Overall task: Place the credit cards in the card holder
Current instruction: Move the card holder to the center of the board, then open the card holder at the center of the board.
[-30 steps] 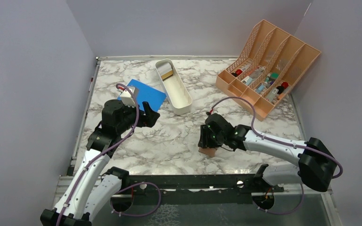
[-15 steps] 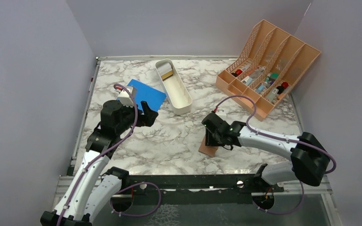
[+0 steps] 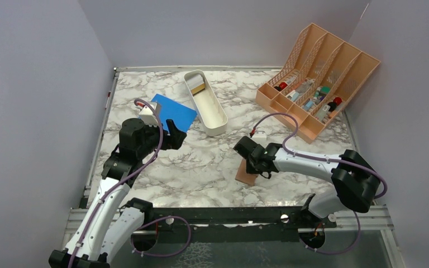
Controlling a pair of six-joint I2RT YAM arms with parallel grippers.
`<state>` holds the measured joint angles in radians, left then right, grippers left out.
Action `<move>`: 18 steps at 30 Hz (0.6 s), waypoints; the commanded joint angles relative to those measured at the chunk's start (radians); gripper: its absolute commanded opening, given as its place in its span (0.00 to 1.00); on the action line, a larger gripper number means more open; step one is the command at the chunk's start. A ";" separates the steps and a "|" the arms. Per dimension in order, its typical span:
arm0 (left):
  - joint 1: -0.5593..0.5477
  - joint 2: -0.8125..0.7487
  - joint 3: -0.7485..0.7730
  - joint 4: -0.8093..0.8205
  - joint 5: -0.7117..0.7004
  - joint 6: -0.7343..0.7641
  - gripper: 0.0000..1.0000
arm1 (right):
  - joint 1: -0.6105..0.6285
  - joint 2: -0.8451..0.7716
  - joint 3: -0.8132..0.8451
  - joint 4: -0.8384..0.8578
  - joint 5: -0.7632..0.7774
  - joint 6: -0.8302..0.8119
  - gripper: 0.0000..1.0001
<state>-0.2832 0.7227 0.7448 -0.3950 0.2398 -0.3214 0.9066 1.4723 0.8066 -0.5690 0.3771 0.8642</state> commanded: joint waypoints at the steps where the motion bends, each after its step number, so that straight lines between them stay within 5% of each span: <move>1: 0.009 0.003 -0.005 0.005 -0.020 -0.011 0.80 | 0.000 0.001 -0.021 -0.023 0.072 -0.009 0.01; 11: 0.009 0.034 -0.012 0.008 -0.004 -0.051 0.74 | 0.000 -0.295 -0.077 0.235 -0.156 -0.109 0.01; 18: 0.008 0.125 -0.028 0.028 0.162 -0.149 0.70 | 0.000 -0.379 -0.153 0.464 -0.325 -0.033 0.01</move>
<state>-0.2806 0.7956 0.7341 -0.3927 0.2779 -0.3969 0.9077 1.1076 0.7040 -0.2955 0.1928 0.7918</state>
